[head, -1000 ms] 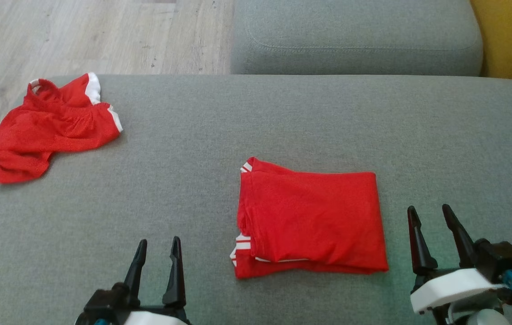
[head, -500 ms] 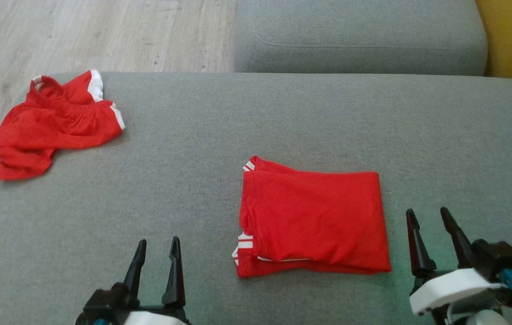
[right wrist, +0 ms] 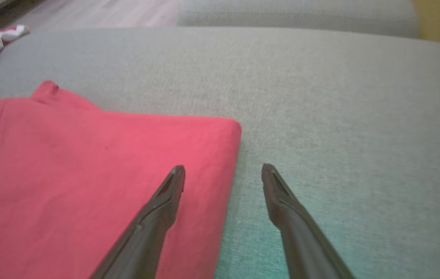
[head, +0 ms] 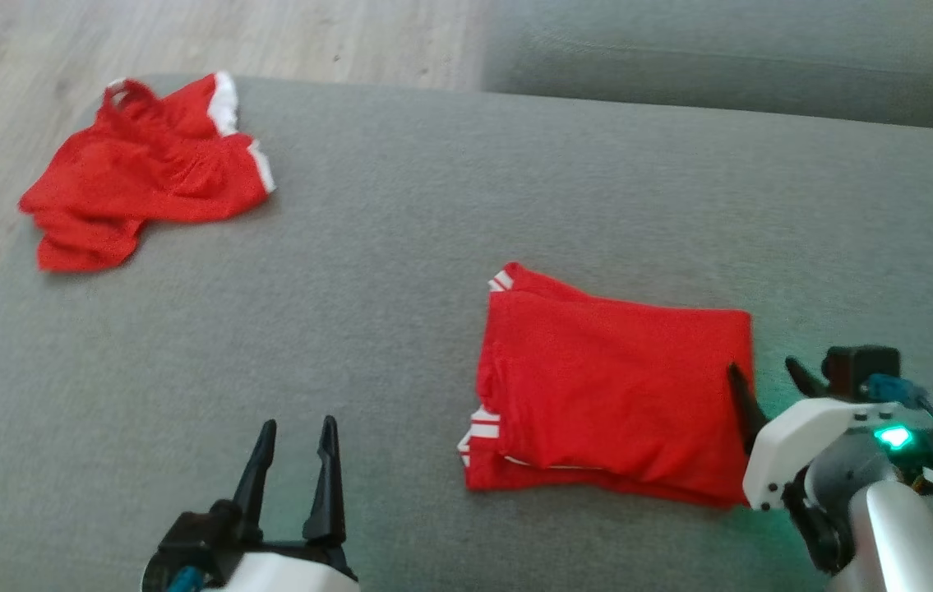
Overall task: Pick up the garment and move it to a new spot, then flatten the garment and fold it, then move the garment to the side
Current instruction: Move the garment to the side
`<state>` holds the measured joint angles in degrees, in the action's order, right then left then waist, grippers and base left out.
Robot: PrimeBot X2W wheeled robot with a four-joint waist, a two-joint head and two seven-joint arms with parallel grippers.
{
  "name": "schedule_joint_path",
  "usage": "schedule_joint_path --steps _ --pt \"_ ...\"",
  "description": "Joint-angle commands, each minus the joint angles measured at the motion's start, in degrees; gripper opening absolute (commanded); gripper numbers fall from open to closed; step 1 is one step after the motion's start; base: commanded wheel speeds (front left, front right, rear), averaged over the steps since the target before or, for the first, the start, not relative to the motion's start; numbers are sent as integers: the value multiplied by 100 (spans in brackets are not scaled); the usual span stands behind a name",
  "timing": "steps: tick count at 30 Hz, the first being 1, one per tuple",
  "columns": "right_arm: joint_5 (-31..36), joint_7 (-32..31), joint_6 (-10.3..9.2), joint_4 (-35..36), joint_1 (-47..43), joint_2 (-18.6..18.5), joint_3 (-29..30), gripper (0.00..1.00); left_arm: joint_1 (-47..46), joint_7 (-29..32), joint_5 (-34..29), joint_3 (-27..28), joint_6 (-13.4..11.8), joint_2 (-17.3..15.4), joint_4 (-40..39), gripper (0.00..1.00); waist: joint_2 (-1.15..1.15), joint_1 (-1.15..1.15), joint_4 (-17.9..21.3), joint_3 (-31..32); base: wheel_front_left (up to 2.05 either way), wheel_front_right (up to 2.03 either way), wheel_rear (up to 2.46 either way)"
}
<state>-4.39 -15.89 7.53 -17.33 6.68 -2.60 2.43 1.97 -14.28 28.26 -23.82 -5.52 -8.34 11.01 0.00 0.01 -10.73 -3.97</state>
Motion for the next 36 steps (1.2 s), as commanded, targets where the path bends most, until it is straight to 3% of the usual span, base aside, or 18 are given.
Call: schedule_joint_path --steps 1,7,8,9,10,11,12,22,36 --pt "49 -196 -4 67 209 -28 -105 100 -253 -63 14 264 -6 31 -119 100 0 -1 -191 -132 0 0 0" --pt "110 -734 -4 -149 202 -28 14 98 -233 -70 -7 466 22 63 -101 100 0 -1 -429 -245 0 0 0" --pt "69 -782 -4 -165 188 -28 -4 68 -223 -70 -9 499 40 71 -113 100 0 -1 -442 -252 0 0 0" --pt "69 -782 -4 -165 188 -28 -4 68 -223 -70 -9 499 40 71 -113 100 0 -1 -442 -252 0 0 0" --pt "23 -812 -4 -172 177 -28 -22 40 -213 -70 -21 527 55 77 -125 100 0 -1 -452 -261 0 0 0" --pt "-17 -833 -4 -178 169 -28 -34 28 -204 -70 -36 553 67 85 -135 100 0 -1 -457 -272 0 0 0" --pt "-40 -844 -4 -178 166 -28 -42 0 -197 -71 -49 577 78 94 -146 100 0 -1 -456 -282 0 0 0" --pt "191 -95 -4 42 658 -28 409 0 -388 -71 -197 578 269 153 -382 100 0 -1 121 -580 0 0 0" --pt "569 -22 -4 455 1695 -198 1110 0 -980 148 -497 520 245 -134 -807 100 0 -1 1933 -1434 0 0 0"
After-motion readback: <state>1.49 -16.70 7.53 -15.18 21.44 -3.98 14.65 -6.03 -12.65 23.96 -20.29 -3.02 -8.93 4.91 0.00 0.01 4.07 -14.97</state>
